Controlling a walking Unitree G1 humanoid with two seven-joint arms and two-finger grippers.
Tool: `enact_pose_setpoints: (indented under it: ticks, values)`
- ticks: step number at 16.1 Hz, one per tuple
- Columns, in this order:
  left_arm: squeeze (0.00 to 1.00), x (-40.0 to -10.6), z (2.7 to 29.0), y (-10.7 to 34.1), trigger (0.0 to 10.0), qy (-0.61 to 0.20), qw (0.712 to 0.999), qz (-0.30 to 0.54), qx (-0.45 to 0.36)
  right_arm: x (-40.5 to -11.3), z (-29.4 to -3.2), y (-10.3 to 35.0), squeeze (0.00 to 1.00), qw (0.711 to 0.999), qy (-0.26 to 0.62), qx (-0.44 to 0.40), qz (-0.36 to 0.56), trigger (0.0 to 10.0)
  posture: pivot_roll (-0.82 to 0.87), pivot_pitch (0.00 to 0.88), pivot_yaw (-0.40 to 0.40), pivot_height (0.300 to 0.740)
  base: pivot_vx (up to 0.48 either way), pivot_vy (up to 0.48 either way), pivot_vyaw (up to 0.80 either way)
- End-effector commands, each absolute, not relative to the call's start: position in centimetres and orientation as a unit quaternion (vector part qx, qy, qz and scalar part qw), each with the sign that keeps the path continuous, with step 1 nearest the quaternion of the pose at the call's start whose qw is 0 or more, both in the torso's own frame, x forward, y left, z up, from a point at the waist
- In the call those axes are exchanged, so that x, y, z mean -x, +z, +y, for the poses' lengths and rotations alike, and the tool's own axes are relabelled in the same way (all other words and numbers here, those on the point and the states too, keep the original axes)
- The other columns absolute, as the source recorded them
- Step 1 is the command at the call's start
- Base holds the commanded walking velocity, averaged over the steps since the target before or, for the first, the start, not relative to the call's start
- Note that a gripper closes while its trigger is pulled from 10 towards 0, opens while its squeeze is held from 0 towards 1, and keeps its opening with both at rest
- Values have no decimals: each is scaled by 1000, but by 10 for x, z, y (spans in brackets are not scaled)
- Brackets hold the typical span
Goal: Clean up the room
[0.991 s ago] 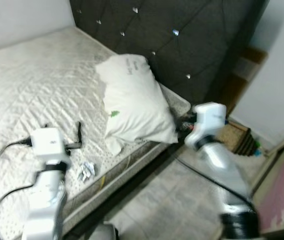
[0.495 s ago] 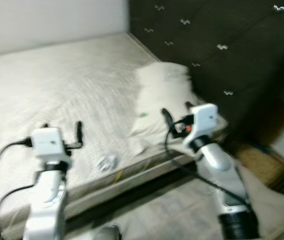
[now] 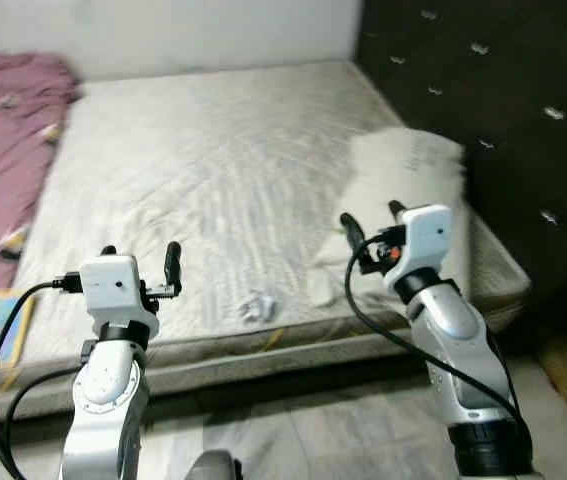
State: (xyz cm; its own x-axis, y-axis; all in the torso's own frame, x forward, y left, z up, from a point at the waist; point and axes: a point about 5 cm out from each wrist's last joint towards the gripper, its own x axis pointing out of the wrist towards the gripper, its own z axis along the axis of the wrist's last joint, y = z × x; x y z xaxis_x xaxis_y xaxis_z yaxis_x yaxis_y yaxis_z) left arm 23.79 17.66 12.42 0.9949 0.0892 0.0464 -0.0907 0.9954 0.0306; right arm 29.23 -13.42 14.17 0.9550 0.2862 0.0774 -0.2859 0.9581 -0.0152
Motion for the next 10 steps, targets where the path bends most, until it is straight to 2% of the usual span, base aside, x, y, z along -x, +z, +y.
enact_pose_setpoints:
  ticks: [1, 3, 10]
  values:
    - [0, -237, 181, 126, 10000, 44, 999, -24, -19, -293, -127, 145, 0, 987, 151, -10, -49, 10000, 70, 59, -31, 740, 0, 0, 631]
    - [0, -236, 180, 126, 10000, 38, 999, -27, -17, -293, -129, 145, 0, 988, 146, -16, -48, 10000, 70, 59, -31, 740, 0, 0, 0]
    - [0, -236, 178, 126, 10000, 28, 999, -28, -13, -293, -129, 145, 0, 988, 144, -18, -49, 10000, 70, 63, -31, 740, 271, 0, 0]
